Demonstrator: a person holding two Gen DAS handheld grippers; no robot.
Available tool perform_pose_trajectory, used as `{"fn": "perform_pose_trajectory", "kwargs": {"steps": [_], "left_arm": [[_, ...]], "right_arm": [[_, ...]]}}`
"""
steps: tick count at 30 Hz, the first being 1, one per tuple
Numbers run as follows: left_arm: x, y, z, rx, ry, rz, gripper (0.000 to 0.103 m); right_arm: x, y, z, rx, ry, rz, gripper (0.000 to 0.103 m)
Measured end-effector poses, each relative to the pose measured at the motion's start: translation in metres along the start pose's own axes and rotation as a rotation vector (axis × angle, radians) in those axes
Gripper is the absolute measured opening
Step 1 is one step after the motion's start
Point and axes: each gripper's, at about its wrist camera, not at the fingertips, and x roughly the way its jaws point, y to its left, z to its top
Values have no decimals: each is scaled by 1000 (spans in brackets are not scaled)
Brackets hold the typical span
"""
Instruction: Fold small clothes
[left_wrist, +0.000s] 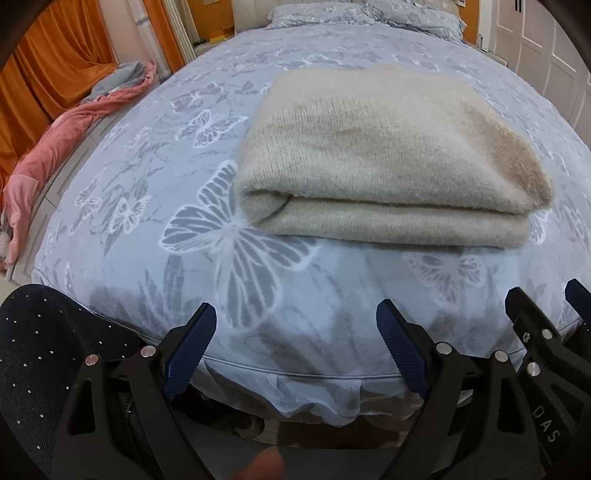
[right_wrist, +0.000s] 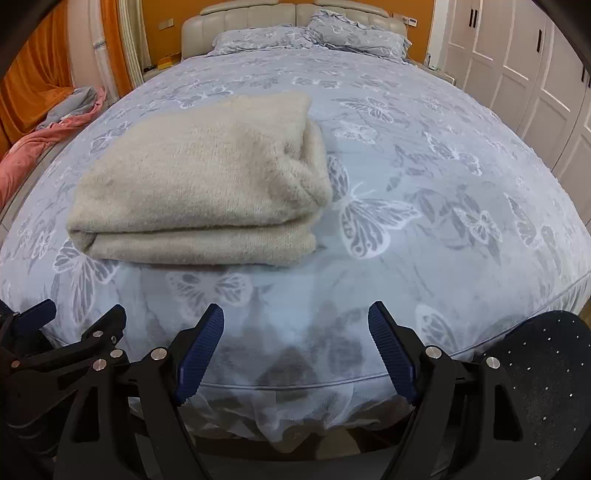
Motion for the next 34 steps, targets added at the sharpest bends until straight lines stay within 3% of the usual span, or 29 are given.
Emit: {"fn": "perform_pose_trajectory", "kwargs": {"steps": [13,22,25,28,34], "left_arm": [[4,4,-4,-41,3,-3,86],[-1,1,-9,-25,-48,29,85],[0,0,-8,-19,-50,21,83],[-3,-5,-8,3,-62,22,74],[-2,-4,-8,4,-61,23,74]], "right_arm": [[5,6,-7,-21,-9,-16,78],[3,11,-10,-41,-11,-29,78],[5,10,-10,-37,-3,-40,78],[6,10,-10,-36,3,-40,78],[8,11,-10,-38,11,-38,78]]}}
